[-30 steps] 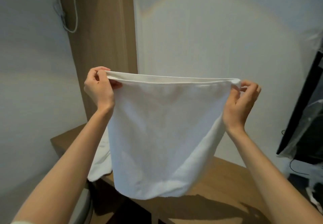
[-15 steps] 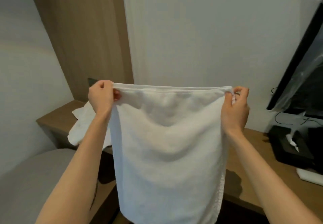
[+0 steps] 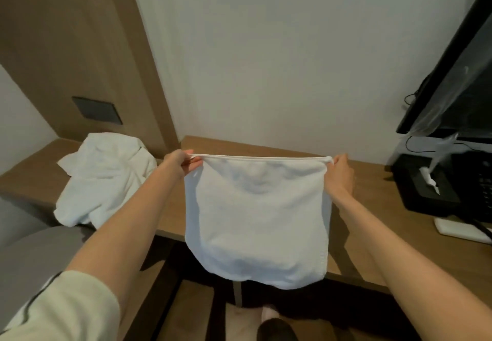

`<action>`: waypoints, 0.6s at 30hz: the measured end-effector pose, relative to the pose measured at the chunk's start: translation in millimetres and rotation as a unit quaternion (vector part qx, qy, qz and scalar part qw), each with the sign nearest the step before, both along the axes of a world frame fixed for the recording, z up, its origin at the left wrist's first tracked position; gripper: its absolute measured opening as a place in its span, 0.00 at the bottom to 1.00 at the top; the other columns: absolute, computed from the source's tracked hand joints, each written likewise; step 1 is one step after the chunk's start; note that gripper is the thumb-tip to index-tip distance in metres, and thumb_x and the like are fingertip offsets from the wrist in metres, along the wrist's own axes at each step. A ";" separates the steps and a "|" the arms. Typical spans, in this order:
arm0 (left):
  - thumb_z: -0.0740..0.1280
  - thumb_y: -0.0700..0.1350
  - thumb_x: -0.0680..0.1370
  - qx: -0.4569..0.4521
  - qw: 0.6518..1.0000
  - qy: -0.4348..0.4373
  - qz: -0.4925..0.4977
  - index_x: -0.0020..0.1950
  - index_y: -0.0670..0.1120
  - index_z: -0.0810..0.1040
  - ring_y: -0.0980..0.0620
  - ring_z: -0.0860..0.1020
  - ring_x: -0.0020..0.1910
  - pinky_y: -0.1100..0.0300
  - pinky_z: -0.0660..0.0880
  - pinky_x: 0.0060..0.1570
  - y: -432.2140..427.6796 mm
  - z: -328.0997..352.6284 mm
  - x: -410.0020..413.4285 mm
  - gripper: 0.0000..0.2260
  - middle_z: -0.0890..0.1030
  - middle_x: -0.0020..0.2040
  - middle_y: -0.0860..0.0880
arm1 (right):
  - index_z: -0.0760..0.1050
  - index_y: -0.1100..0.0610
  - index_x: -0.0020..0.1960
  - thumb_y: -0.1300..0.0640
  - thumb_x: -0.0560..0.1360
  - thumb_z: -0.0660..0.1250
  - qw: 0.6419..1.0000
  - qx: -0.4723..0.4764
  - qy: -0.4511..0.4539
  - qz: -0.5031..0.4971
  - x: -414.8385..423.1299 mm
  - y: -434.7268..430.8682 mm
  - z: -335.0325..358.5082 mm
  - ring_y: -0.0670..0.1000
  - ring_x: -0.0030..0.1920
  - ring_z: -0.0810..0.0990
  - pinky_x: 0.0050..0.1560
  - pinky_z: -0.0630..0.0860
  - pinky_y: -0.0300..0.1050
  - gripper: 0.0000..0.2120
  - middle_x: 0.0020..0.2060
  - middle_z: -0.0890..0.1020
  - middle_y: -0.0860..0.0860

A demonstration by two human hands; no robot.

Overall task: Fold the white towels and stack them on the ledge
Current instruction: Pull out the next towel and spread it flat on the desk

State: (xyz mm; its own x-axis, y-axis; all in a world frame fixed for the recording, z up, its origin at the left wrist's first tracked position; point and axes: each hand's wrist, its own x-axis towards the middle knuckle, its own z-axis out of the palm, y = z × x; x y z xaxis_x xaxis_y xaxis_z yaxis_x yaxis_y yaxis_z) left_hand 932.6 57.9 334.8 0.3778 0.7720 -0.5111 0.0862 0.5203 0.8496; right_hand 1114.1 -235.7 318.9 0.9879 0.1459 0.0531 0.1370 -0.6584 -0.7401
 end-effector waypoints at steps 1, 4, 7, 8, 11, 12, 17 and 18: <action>0.49 0.28 0.80 0.001 1.000 0.008 -0.005 0.69 0.35 0.68 0.44 0.79 0.40 0.55 0.72 0.62 4.4 -4.1 11.1 0.19 0.73 0.45 0.39 | 0.65 0.56 0.51 0.58 0.81 0.53 1.000 0.001 0.014 -0.005 8.9 5.6 -4.6 0.64 0.48 0.79 0.47 0.75 0.56 0.03 0.43 0.78 0.58; 0.51 0.29 0.81 0.012 0.999 0.027 -0.018 0.70 0.37 0.67 0.51 0.76 0.19 0.65 0.77 0.25 14.2 -14.4 43.1 0.18 0.73 0.39 0.39 | 0.64 0.56 0.52 0.62 0.79 0.56 0.998 0.006 0.058 -0.006 38.1 22.9 -18.5 0.63 0.41 0.83 0.45 0.79 0.57 0.03 0.39 0.79 0.56; 0.55 0.30 0.81 0.035 0.998 0.044 -0.019 0.70 0.35 0.67 0.56 0.73 0.15 0.66 0.72 0.18 22.5 -29.1 73.5 0.17 0.76 0.28 0.42 | 0.64 0.56 0.52 0.65 0.78 0.58 0.997 0.012 0.081 -0.005 71.9 41.4 -34.6 0.63 0.43 0.83 0.47 0.78 0.56 0.06 0.42 0.82 0.59; 0.56 0.30 0.81 0.038 0.998 0.047 -0.016 0.70 0.35 0.67 0.57 0.73 0.15 0.67 0.73 0.19 25.2 -34.3 83.3 0.17 0.76 0.25 0.44 | 0.64 0.56 0.52 0.65 0.78 0.58 0.996 0.009 0.085 -0.007 82.8 48.2 -40.7 0.63 0.43 0.83 0.48 0.78 0.55 0.06 0.39 0.81 0.57; 0.58 0.31 0.80 0.042 0.998 0.042 -0.005 0.68 0.34 0.69 0.58 0.74 0.16 0.67 0.74 0.23 36.8 -51.5 112.6 0.16 0.76 0.20 0.48 | 0.63 0.54 0.51 0.63 0.80 0.53 0.994 0.007 0.107 -0.028 111.1 66.6 -60.3 0.60 0.41 0.83 0.44 0.75 0.51 0.05 0.30 0.75 0.49; 0.58 0.31 0.80 0.044 0.998 0.045 -0.003 0.68 0.33 0.69 0.59 0.74 0.17 0.68 0.74 0.24 41.2 -58.0 122.5 0.16 0.76 0.24 0.46 | 0.63 0.54 0.50 0.63 0.80 0.52 0.993 0.006 0.116 -0.035 119.8 72.4 -67.1 0.60 0.41 0.83 0.44 0.75 0.51 0.06 0.31 0.75 0.48; 0.58 0.30 0.80 0.048 0.997 0.051 0.020 0.67 0.29 0.68 0.58 0.75 0.18 0.67 0.75 0.24 64.1 -98.8 159.1 0.15 0.76 0.26 0.44 | 0.65 0.54 0.50 0.57 0.81 0.54 0.986 0.012 0.159 -0.054 157.6 100.9 -103.1 0.63 0.47 0.82 0.51 0.77 0.59 0.03 0.36 0.74 0.49; 0.58 0.30 0.80 0.046 0.997 0.056 0.021 0.67 0.29 0.68 0.58 0.75 0.18 0.67 0.75 0.24 69.8 -106.3 164.4 0.15 0.76 0.27 0.43 | 0.65 0.54 0.51 0.57 0.82 0.54 0.986 0.013 0.158 -0.052 163.7 106.3 -110.3 0.63 0.47 0.82 0.51 0.77 0.60 0.03 0.39 0.77 0.52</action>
